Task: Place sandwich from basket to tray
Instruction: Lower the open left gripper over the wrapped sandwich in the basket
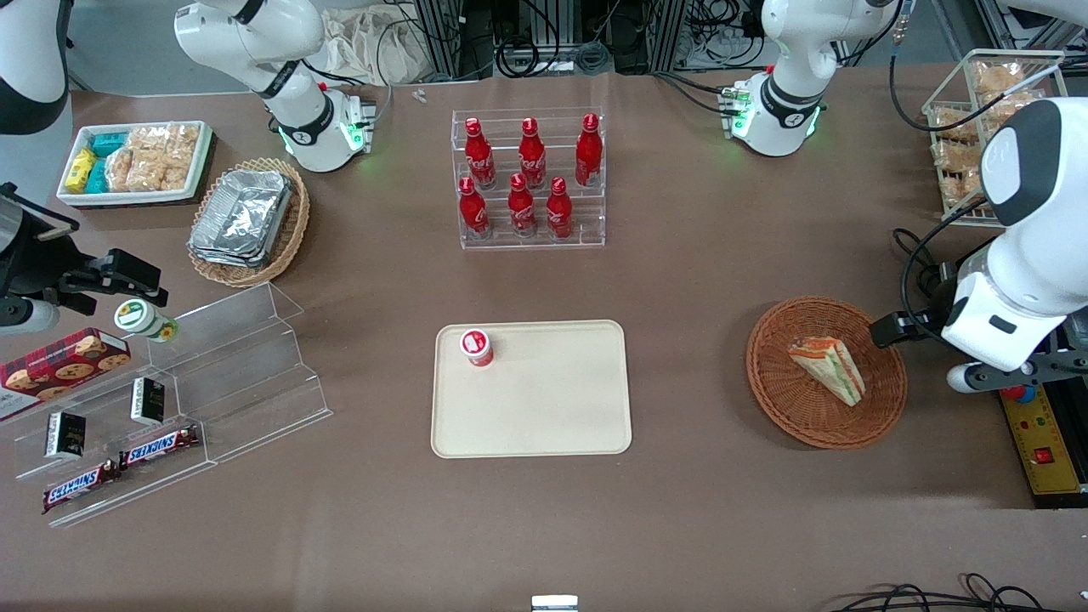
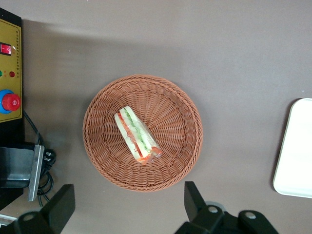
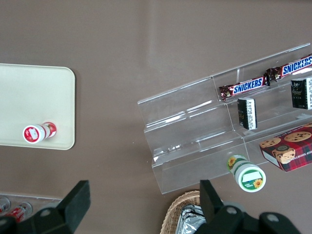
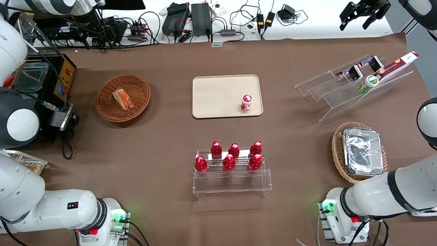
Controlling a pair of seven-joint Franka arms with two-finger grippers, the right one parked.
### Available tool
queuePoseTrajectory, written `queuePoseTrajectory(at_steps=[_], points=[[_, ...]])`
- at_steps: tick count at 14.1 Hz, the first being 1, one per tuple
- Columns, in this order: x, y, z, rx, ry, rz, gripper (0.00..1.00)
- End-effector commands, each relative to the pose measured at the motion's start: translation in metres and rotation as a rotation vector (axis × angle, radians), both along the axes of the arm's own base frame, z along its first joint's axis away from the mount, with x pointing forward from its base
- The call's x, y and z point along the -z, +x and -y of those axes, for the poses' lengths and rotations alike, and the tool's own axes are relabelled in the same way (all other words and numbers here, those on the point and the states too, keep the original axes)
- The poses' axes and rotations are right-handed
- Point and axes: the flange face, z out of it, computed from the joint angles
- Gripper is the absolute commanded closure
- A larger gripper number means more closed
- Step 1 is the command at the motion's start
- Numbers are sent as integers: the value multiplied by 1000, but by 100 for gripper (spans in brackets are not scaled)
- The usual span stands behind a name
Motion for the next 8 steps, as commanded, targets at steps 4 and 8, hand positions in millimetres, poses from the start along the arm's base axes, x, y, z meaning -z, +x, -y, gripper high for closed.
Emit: queuePoseTrajectory(at_steps=[4, 8], points=[[2, 4, -1, 1, 0, -14, 0], [65, -14, -11, -43, 24, -153, 0]])
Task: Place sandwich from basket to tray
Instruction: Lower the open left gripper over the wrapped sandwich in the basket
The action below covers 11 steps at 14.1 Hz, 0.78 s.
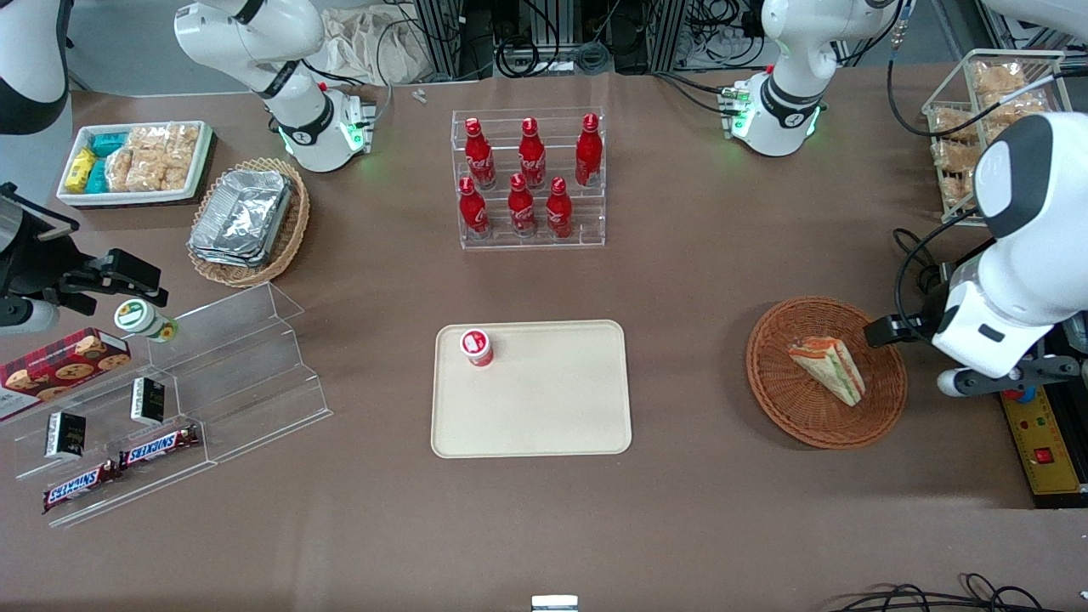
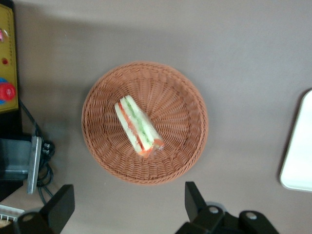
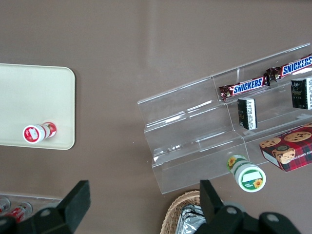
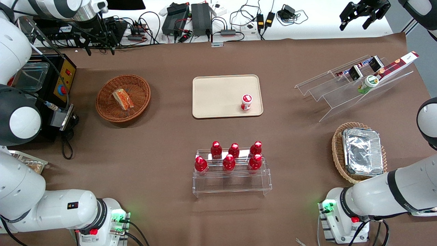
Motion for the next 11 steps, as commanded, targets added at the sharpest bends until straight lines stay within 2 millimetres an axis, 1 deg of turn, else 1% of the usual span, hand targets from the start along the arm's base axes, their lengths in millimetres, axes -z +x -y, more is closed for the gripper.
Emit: queuePoseTrajectory(at_steps=[1, 2, 3, 5, 6, 8, 10, 11], points=[[44, -14, -16, -103, 19, -51, 0], [63, -17, -23, -176, 22, -19, 0], [82, -25, -25, -227, 23, 12, 0], [120, -37, -23, -365, 31, 72, 0], [136, -38, -21, -452, 32, 90, 0], [161, -34, -17, -552, 38, 78, 0], [184, -32, -18, -566, 33, 72, 0], [194, -35, -21, -570, 31, 69, 0]])
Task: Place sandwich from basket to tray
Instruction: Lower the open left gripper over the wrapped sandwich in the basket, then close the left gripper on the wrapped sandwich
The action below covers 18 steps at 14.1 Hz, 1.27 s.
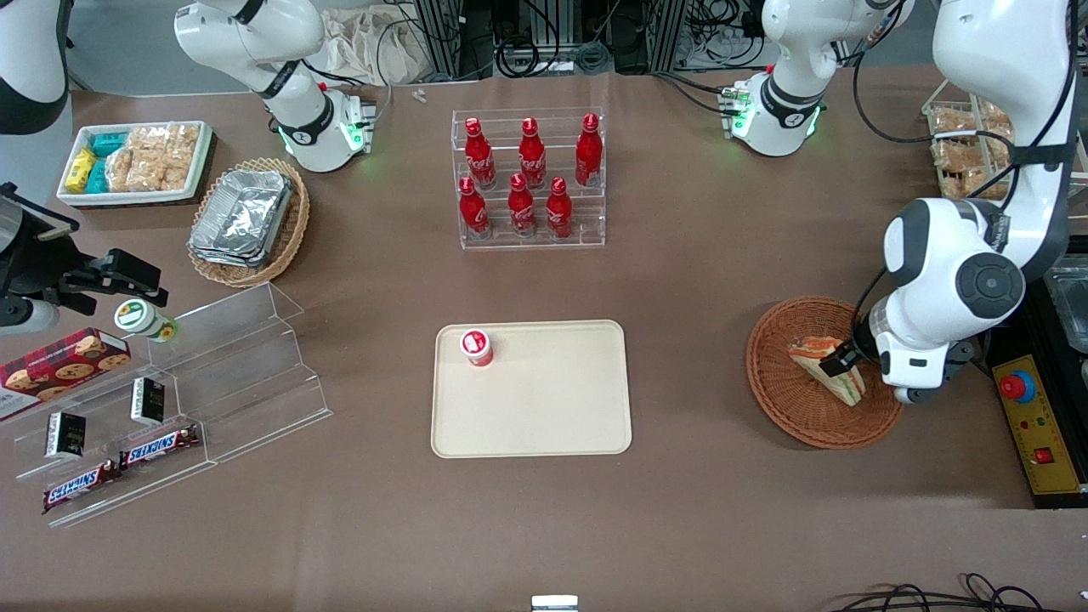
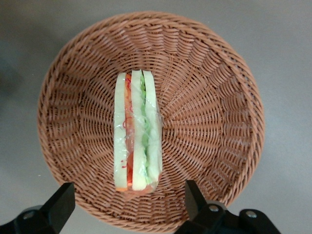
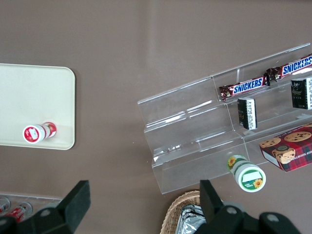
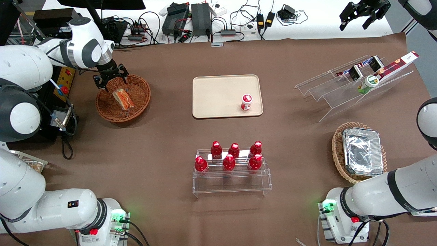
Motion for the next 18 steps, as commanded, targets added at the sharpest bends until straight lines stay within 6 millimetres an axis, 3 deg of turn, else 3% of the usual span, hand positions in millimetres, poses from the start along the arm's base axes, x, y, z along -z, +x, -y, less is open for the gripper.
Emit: queuePoseTrajectory(at_steps=[1, 8, 10, 11, 12, 15, 17, 18], points=[[23, -7, -4, -28, 7, 22, 0], [59, -20, -20, -53, 3, 5, 1], [76, -17, -21, -60, -8, 20, 7], [84, -17, -25, -78, -10, 21, 20], [85, -15, -25, -84, -11, 21, 39], [79, -13, -24, -88, -10, 29, 79], [69, -10, -20, -95, -8, 43, 98], [58, -8, -18, -87, -7, 58, 99]])
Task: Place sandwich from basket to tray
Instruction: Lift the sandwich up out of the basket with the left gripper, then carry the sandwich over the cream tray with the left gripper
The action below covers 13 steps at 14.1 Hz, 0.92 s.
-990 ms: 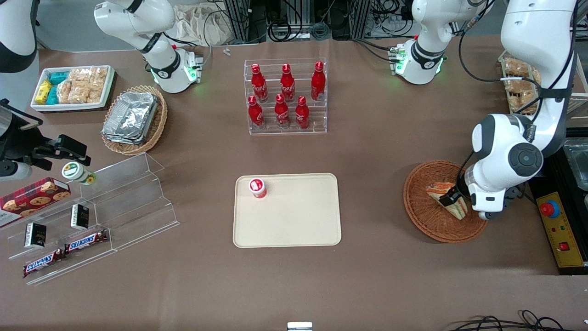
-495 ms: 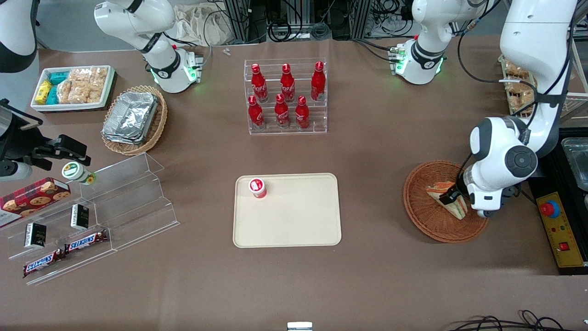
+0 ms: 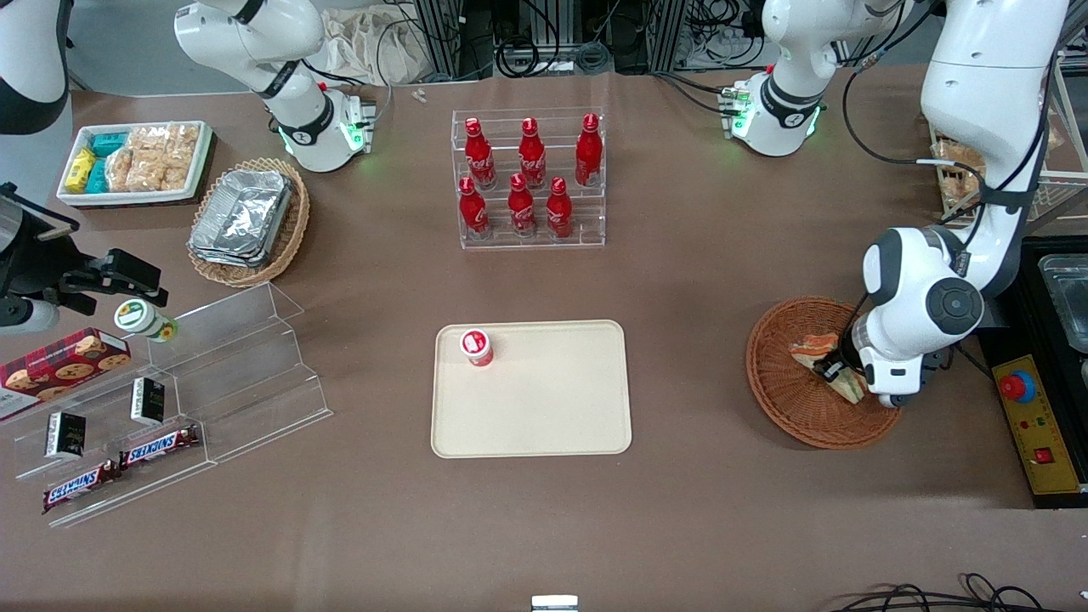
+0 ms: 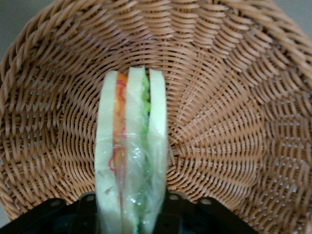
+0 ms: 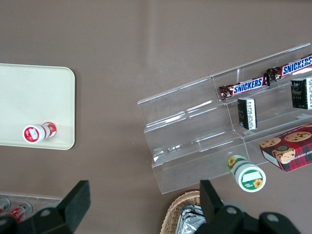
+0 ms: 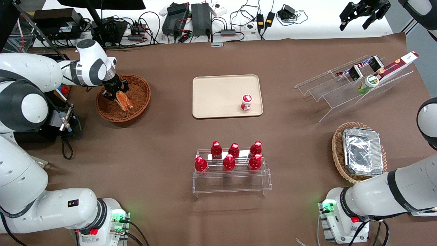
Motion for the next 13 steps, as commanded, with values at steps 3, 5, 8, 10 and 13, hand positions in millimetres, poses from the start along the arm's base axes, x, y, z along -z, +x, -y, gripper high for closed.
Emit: queuePoseTrajectory(at_steps=[3, 5, 8, 10, 13], points=[[-61, 12, 7, 2, 30, -32, 99], [-108, 29, 14, 37, 36, -96, 98], [-170, 46, 13, 165, 28, -121, 98], [-217, 54, 20, 299, 11, -127, 97], [-266, 52, 77, 438, 9, -115, 100]])
